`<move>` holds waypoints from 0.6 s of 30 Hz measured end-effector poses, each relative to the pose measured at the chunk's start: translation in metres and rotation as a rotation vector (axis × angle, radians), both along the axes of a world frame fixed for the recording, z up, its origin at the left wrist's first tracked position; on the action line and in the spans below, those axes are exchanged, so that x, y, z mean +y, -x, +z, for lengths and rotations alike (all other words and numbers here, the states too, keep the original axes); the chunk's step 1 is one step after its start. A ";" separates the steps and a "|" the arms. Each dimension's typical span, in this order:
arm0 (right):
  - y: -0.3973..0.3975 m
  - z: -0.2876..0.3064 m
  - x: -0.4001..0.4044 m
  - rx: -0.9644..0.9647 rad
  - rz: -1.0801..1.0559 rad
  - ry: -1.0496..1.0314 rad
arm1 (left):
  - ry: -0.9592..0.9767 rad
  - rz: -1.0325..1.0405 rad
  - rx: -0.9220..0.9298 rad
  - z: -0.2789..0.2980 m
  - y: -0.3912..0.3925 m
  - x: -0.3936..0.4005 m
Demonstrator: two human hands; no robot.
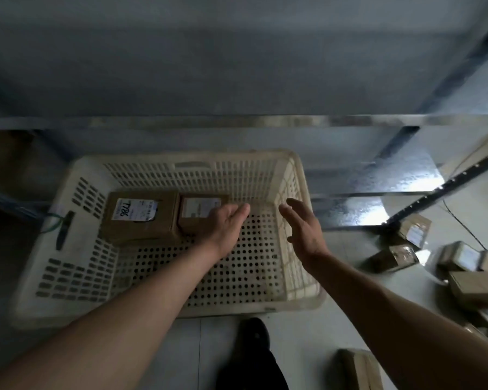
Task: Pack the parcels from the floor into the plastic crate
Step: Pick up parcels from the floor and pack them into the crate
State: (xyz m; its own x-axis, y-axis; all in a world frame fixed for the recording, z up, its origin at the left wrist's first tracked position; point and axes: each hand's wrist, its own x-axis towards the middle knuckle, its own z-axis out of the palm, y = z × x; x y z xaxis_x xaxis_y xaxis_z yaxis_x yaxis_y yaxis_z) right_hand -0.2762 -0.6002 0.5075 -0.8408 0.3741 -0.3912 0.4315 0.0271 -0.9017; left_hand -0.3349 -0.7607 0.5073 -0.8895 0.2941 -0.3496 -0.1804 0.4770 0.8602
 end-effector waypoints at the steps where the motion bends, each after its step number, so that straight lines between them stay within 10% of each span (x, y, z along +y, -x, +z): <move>1: -0.014 0.003 0.005 0.001 -0.044 -0.001 | -0.052 -0.010 -0.003 -0.001 -0.010 0.008; 18: -0.248 -0.006 0.211 -0.049 -0.427 -0.098 | 0.006 -0.375 0.192 -0.003 -0.172 0.221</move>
State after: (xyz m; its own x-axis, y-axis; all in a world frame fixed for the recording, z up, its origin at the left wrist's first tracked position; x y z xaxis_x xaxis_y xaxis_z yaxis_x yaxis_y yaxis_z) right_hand -0.0278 -0.3887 0.5012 -0.5844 0.7210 -0.3725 0.4650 -0.0786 -0.8818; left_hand -0.1626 -0.5401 0.5044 -0.7703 0.6085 -0.1906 0.1698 0.4838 0.8586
